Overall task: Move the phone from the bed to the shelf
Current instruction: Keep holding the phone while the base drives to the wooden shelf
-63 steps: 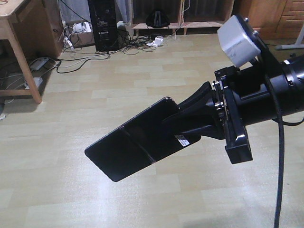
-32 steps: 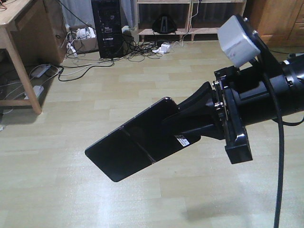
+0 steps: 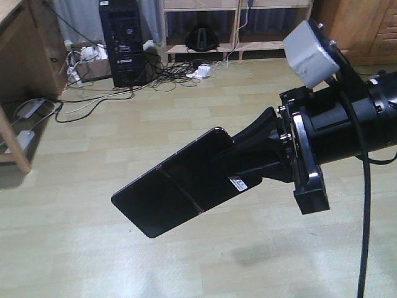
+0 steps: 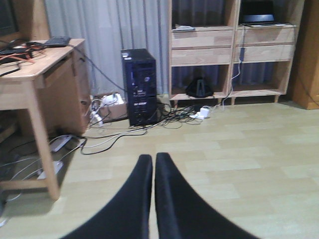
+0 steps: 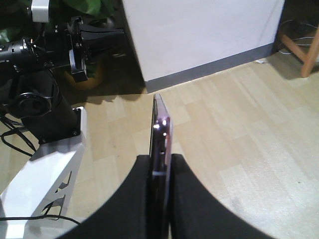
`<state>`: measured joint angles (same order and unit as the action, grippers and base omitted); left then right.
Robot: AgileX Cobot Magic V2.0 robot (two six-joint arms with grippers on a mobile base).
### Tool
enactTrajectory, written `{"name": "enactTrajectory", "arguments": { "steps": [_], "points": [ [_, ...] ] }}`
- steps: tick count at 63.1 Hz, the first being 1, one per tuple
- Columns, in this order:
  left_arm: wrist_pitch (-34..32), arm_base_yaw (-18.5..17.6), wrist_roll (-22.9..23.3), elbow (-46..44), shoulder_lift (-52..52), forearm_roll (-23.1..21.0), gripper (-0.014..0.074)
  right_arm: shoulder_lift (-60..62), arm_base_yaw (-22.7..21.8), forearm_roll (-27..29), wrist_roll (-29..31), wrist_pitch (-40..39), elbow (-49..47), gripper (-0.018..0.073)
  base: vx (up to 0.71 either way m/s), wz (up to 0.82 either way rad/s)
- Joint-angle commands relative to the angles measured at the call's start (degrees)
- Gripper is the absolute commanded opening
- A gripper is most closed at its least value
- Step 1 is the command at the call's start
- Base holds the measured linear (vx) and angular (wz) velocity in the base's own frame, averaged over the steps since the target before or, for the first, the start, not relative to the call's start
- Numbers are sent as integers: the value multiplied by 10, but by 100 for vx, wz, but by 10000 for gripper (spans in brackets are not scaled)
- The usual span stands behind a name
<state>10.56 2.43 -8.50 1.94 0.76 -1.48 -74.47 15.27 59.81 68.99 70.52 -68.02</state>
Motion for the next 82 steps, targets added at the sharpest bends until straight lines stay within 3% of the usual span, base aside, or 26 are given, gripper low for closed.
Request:
{"name": "enactTrajectory", "arguments": {
  "steps": [1,82],
  "points": [
    [-41,-2,3,-12,8,-5,1,16,0,54,1,31,-14,-3,30,-19],
    [-41,-2,3,-12,8,-5,1,16,0,54,1,31,-14,-3,31,-26]
  ]
}}
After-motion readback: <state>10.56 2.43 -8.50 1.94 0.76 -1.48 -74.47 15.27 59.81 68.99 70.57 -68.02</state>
